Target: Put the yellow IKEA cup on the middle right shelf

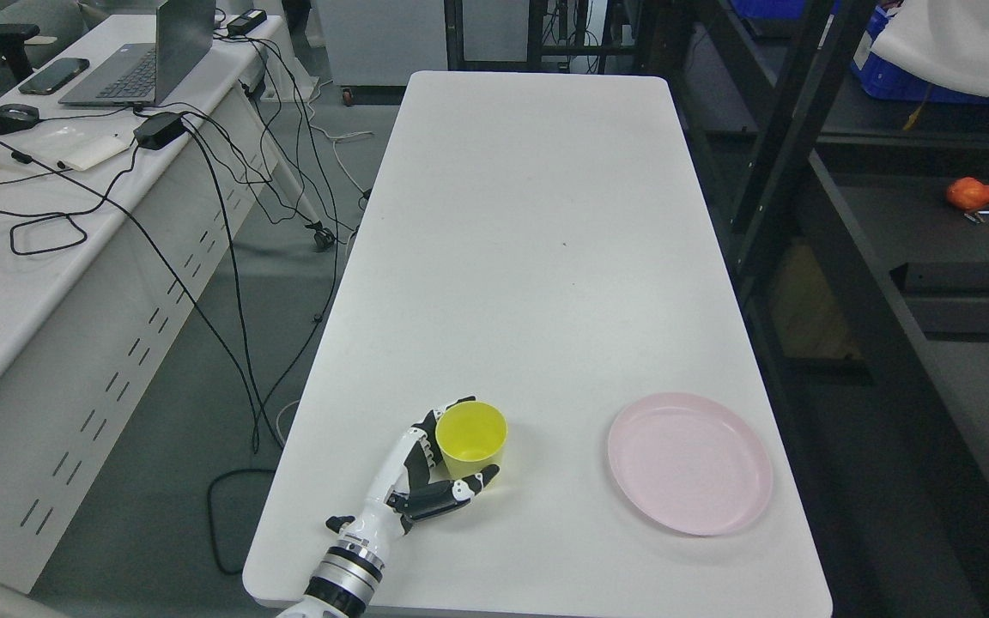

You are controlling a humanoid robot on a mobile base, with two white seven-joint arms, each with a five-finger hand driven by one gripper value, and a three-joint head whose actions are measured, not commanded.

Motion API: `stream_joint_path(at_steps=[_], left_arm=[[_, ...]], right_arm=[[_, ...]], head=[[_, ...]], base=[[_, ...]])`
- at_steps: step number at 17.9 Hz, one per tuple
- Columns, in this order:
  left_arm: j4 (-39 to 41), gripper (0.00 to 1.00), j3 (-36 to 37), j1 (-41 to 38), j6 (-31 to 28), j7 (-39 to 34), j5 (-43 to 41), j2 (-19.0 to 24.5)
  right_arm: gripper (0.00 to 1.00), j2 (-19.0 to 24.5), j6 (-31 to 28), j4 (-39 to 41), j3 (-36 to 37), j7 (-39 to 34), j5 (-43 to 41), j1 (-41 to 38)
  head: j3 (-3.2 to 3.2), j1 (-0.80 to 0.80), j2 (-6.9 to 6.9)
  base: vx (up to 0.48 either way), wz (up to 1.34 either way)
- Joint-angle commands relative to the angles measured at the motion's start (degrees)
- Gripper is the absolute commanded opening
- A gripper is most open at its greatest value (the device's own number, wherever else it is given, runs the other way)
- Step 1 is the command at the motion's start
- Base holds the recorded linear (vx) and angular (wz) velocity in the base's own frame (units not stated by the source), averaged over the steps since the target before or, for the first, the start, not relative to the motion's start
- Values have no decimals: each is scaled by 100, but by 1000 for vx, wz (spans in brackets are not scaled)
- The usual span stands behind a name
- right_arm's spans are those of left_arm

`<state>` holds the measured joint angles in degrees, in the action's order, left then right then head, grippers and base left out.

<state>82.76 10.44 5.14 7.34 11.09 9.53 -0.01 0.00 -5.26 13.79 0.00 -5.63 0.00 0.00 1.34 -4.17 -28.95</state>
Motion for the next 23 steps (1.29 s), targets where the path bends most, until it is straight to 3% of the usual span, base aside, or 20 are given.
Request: stream_joint_path(at_steps=[1, 3, 4, 23], left_arm=[[-190, 32, -51, -13, 205, -37, 214, 101], [-190, 6, -51, -92, 775, -72, 565, 101], [-190, 1, -43, -119, 987, -81, 645, 101], [293, 4, -130, -444, 1068, -98, 813, 101]], right_arm=[[99, -100, -2, 0, -97, 1231, -141, -62], [99, -100, -2, 0, -97, 1231, -141, -62], [100, -100, -2, 0, -97, 1231, -141, -62], [99, -100, -2, 0, -97, 1231, -141, -62]], head=[[0, 0, 0], [0, 0, 0], [0, 0, 0], [0, 0, 0]], base=[[0, 0], [15, 0], [33, -2], [-17, -8]])
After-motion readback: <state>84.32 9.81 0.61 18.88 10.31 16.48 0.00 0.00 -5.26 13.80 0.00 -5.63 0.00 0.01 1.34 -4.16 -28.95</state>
